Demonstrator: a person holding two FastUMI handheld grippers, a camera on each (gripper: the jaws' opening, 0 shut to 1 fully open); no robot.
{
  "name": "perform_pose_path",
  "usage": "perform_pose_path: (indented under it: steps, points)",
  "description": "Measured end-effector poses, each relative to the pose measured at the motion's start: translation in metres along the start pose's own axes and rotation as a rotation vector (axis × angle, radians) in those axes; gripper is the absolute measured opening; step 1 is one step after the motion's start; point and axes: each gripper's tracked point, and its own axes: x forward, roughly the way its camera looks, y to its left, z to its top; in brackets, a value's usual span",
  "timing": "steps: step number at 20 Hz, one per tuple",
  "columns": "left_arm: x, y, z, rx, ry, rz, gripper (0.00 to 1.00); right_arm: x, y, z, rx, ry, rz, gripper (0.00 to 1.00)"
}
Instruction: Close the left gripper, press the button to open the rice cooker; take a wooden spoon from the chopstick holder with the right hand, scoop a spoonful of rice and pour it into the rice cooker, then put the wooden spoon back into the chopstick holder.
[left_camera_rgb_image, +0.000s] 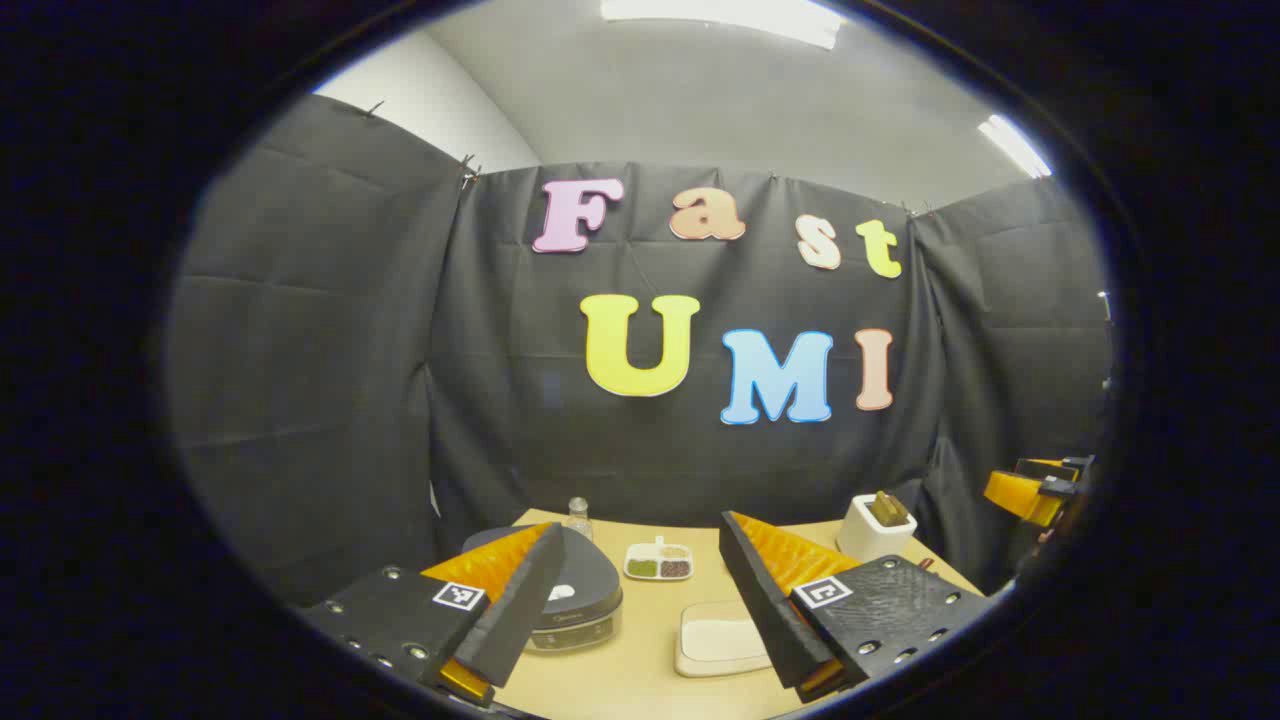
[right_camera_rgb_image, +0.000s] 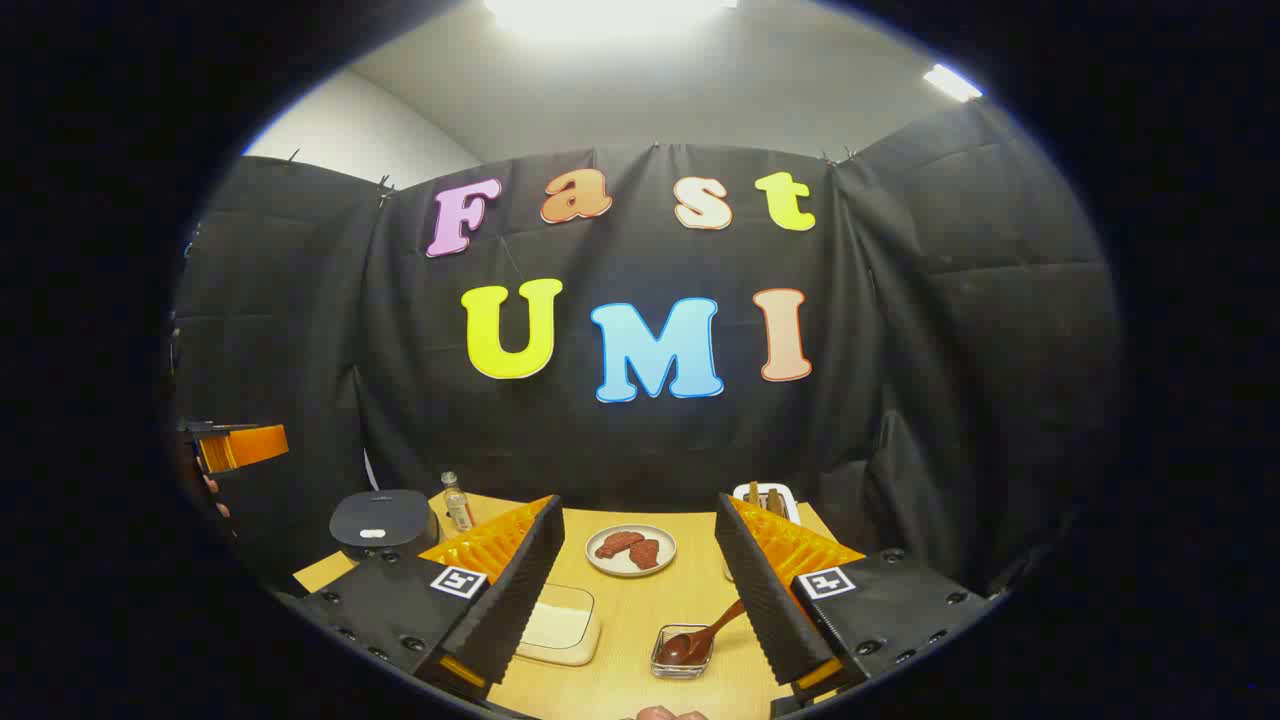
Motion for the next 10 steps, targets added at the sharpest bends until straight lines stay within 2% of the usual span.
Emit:
perform_pose_path:
  steps: [6, 10]
  points:
    - [0.008, 0.004, -0.008, 0.008, -0.02, -0.052, 0.96, 0.001, -0.014, -0.009, -0.002, 0.009, -0.12, 0.97]
    - [0.014, 0.004, -0.029, 0.007, 0.01, -0.115, 0.96, -0.005, -0.003, -0.02, 0.022, 0.011, -0.158, 0.95]
